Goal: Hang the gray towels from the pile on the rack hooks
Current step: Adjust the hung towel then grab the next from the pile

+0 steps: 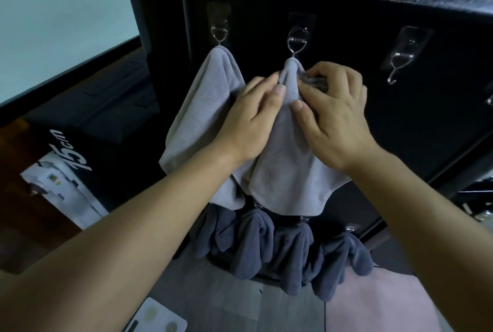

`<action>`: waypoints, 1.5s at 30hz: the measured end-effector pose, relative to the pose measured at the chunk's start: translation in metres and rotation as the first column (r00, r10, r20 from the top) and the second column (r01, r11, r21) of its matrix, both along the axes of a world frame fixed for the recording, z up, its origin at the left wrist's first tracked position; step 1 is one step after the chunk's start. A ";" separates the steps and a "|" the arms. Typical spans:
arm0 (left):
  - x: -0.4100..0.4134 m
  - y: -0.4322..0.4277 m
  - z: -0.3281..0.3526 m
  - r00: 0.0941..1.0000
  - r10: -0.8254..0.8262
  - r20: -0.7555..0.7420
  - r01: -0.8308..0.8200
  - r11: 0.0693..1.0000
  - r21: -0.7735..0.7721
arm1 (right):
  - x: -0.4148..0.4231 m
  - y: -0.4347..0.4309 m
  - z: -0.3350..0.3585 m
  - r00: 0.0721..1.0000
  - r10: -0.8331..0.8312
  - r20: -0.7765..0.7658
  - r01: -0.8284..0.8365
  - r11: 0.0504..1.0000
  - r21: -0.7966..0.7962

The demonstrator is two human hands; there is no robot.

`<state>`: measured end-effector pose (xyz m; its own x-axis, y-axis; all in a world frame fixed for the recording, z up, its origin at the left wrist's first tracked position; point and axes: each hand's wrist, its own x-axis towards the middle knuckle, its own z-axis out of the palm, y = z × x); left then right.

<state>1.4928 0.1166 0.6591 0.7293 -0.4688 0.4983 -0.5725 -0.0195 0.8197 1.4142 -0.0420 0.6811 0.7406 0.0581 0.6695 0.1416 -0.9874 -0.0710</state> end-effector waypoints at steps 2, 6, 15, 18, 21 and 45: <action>-0.002 -0.003 -0.003 0.979 -0.158 -0.130 0.149 0.986 -0.075 | 0.000 0.001 0.000 1.000 0.012 -0.015 -0.012 1.000 -0.002; -0.005 0.000 0.000 0.997 -0.017 -0.082 0.011 0.998 -0.066 | -0.006 0.000 0.002 0.999 0.001 -0.048 -0.002 1.000 -0.018; -0.015 -0.003 -0.008 0.994 0.106 0.011 -0.105 0.994 -0.028 | -0.014 -0.005 -0.023 0.986 0.091 -0.137 -0.081 0.994 0.073; -0.016 0.002 -0.007 0.994 0.110 0.002 -0.110 0.994 0.018 | -0.017 -0.002 -0.024 0.973 0.174 -0.154 -0.132 0.959 0.252; -0.017 0.003 -0.007 0.992 0.124 0.015 -0.124 0.991 0.057 | -0.020 0.004 -0.029 0.972 0.216 -0.097 -0.145 0.868 0.475; -0.096 -0.031 -0.014 0.903 -0.201 0.380 0.057 0.932 0.357 | -0.168 -0.043 -0.115 0.904 -0.280 -0.322 0.380 0.871 0.310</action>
